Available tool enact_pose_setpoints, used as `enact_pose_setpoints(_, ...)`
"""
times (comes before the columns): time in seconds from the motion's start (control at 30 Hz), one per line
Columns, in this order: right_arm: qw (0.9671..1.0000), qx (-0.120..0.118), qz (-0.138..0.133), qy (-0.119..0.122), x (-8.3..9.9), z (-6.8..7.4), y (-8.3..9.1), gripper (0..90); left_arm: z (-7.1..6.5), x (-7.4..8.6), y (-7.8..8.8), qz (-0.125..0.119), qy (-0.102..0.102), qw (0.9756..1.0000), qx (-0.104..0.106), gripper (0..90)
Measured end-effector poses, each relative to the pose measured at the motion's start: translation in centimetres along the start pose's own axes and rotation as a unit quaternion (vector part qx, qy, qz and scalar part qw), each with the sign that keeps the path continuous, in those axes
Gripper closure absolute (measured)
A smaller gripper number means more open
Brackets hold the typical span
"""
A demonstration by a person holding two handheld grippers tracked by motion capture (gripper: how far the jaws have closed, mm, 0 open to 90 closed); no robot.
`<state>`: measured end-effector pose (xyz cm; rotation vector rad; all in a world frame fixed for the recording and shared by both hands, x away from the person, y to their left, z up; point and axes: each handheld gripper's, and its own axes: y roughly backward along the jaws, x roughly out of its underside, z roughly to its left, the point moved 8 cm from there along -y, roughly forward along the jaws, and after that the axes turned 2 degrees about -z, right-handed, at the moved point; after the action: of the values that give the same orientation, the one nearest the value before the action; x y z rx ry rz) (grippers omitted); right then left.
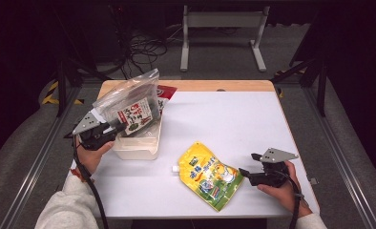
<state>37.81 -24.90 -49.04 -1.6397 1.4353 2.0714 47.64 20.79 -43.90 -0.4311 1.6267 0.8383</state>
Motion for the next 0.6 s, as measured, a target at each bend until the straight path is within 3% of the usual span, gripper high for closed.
enact_pose_setpoints(0.6,1.0000,-0.002,0.001,0.007,-0.19,0.17,-0.03,28.7,-0.44,-0.41,0.58,-0.003,-0.015,0.9997,-0.019,60.8)
